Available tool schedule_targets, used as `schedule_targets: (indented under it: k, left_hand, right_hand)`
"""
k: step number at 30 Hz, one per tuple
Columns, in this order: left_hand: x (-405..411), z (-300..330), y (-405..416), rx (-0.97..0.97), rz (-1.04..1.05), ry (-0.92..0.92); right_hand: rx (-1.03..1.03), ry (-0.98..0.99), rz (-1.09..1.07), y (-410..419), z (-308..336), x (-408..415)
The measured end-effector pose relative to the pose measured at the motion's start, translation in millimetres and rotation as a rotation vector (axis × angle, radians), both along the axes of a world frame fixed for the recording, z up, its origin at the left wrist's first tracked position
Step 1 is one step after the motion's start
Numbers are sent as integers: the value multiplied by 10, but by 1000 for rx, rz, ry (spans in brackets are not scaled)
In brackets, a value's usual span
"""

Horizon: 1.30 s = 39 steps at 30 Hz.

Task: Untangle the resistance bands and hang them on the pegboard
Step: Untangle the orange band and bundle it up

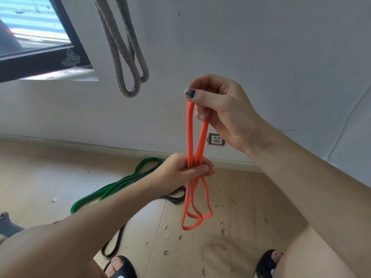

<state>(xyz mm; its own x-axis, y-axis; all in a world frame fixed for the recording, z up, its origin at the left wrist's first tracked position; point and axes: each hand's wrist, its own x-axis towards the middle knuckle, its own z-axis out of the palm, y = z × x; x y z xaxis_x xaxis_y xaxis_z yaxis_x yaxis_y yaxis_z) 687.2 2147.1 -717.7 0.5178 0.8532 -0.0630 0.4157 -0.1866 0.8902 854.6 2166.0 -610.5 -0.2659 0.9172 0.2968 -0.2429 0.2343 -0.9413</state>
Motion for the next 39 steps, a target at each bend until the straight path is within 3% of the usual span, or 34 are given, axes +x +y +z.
schedule_targets:
  k: [8,16,23,26,28,31,33,35,37,39]
  left_hand:
    - [19,12,-104,-108,-40,42]
    - [-59,-87,-127,-184,-42,110]
    - [-100,59,-80,-224,17,36]
    - [-142,115,-45,-230,-29,114]
    - [-171,158,-27,-180,-72,207]
    - [-178,214,-15,-107,-107,292]
    - [-165,243,-8,-70,-142,336]
    - [-160,245,3,-42,-164,368]
    - [-158,234,2,-17,-170,357]
    - [-166,218,-7,-31,-157,311]
  right_hand:
    - [-146,214,-154,200,-11,112]
    - [-349,276,-435,529,-301,471]
    - [-682,-40,-451,689,-716,907]
    - [-742,-356,-357,675,-857,1011]
    - [-679,-650,-343,644,-893,989]
    - [-328,-1110,-335,602,-868,783]
    - [-149,-1065,-274,521,-812,512]
    - [-74,-922,-75,341,-758,187]
    - [-1,-953,137,143,-774,-108]
    - [48,-996,201,4,-840,-262]
